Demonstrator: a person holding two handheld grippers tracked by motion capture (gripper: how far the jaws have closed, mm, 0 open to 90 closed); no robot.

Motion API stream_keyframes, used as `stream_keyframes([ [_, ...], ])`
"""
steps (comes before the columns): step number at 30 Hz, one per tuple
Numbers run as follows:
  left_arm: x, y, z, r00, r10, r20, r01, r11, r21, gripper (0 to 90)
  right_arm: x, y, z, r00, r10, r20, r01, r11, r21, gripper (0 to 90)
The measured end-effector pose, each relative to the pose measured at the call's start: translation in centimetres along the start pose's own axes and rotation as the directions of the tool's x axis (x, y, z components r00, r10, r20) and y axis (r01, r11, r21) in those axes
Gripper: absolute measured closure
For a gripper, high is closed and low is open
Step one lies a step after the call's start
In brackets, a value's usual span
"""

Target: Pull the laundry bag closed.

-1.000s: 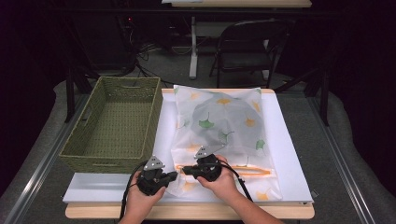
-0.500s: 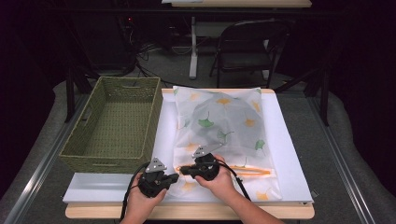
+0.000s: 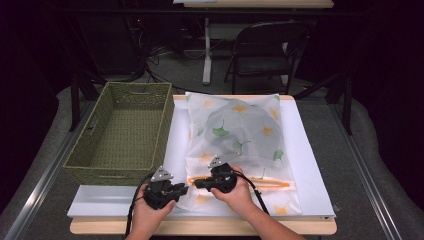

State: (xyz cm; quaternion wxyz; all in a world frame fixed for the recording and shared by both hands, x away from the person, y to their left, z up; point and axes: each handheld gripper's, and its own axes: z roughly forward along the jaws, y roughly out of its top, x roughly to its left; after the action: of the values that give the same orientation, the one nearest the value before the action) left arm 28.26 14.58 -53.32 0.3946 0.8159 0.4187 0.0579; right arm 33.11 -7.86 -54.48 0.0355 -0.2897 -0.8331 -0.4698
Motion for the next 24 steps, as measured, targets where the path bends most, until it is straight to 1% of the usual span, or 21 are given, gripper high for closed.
stream_keyframes([
  [4,0.00,0.00,0.00,1.0000,0.000,0.000,0.000,1.0000,0.000,71.9,0.01,0.01,-0.02,1.0000,0.002,-0.001,-0.002,1.000,0.000,90.0],
  [5,0.15,0.33,0.43,1.0000,0.009,0.005,-0.009,1.0000,-0.001,71.9,0.01,0.01,-0.02,1.0000,0.002,-0.001,-0.002,1.000,0.000,90.0],
  [6,0.15,0.33,0.43,1.0000,0.009,0.005,-0.009,1.0000,-0.001,71.3,0.01,0.01,-0.02,1.0000,0.002,-0.001,-0.002,1.000,0.000,90.0],
  [7,0.15,0.33,0.43,1.0000,0.009,0.005,-0.009,1.0000,-0.001,71.3,0.10,0.03,0.09,1.0000,0.003,-0.004,-0.003,1.000,0.012,90.0],
  [8,0.05,0.45,0.61,0.9997,0.022,0.005,-0.022,0.9997,-0.001,71.3,0.10,0.03,0.09,1.0000,0.003,-0.004,-0.003,1.000,0.012,89.9],
  [9,-0.07,0.44,0.65,0.9997,0.025,-0.004,-0.025,0.9997,0.000,80.4,-0.03,0.04,0.16,0.9999,0.011,0.001,-0.011,1.000,0.018,89.9],
  [10,-0.09,0.47,0.64,0.9992,0.038,-0.015,-0.038,0.9993,0.003,82.5,-0.09,0.05,0.16,0.9999,0.016,-0.001,-0.016,1.000,0.019,89.9],
  [13,-0.11,0.44,0.59,0.9990,0.043,-0.014,-0.043,0.9991,0.002,85.9,-0.23,0.14,0.14,0.9995,0.031,-0.006,-0.031,0.999,0.027,89.9],
  [15,-0.13,0.43,0.50,0.9987,0.047,-0.020,-0.047,0.9989,-0.002,86.3,-0.26,0.22,0.12,0.9987,0.048,-0.014,-0.048,0.998,0.031,89.9],
  [17,-0.10,0.43,0.40,0.9981,0.058,-0.022,-0.058,0.9983,0.000,86.5,-0.28,0.27,0.17,0.9981,0.059,-0.017,-0.058,0.998,0.037,89.9],
  [22,-0.10,0.43,0.40,0.9981,0.058,-0.022,-0.058,0.9983,0.000,86.6,-0.27,0.32,0.23,0.9980,0.062,-0.017,-0.061,0.997,0.040,89.9],
  [23,-0.04,0.29,0.33,0.9973,0.065,-0.033,-0.065,0.9978,0.010,86.6,-0.27,0.32,0.23,0.9980,0.062,-0.017,-0.061,0.997,0.040,89.9],
  [24,-0.04,0.29,0.33,0.9973,0.065,-0.033,-0.065,0.9978,0.010,87.0,-0.27,0.32,0.23,0.9980,0.062,-0.017,-0.061,0.997,0.040,89.9],
])
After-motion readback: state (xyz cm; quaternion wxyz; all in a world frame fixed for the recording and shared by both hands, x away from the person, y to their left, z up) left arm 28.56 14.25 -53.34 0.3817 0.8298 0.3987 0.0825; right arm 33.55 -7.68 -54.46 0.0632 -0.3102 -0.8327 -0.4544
